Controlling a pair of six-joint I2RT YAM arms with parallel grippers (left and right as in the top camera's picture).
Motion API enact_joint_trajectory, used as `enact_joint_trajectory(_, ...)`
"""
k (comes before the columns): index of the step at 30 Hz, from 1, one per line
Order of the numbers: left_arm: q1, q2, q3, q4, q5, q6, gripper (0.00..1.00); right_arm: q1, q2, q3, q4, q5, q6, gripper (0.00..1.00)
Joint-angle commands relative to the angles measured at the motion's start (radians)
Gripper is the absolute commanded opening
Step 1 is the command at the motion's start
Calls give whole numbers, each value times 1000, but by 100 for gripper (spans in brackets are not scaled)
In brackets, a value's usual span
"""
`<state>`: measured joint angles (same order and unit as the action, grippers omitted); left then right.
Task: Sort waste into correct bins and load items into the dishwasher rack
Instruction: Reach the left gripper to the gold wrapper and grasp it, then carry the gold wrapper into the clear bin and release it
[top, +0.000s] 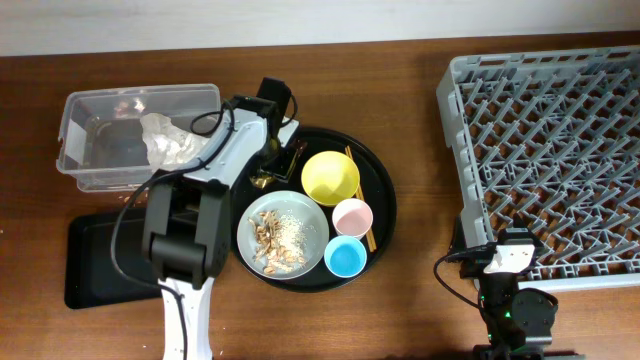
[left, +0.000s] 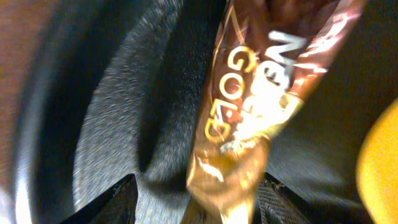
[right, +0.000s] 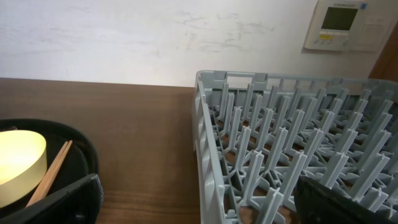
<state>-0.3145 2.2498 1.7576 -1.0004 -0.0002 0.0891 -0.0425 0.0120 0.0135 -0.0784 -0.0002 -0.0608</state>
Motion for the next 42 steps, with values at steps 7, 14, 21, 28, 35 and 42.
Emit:
enact_joint_trajectory(7, -1, 22, 96, -29, -3, -27, 14, -5, -6, -8, -3, 5, -3, 99)
enact_joint_trajectory(14, 2, 22, 287, -183, 3, -124, 1, -5, -6, -8, -3, 5, -3, 99)
enact_joint_trajectory(21, 97, 22, 483, -276, -23, -515, 1, -5, -6, -8, -3, 5, -3, 99)
enact_joint_trajectory(28, 334, 24, 531, -441, -22, -1093, 1, -5, -6, -8, -3, 5, -3, 99)
enact_joint_trajectory(35, 479, 24, 531, -466, 13, -1203, 18, -5, -6, -8, -3, 5, -3, 99)
enact_joint_trajectory(42, 499, 24, 531, -444, 24, -1201, 60, -5, -6, -8, -3, 5, -3, 99)
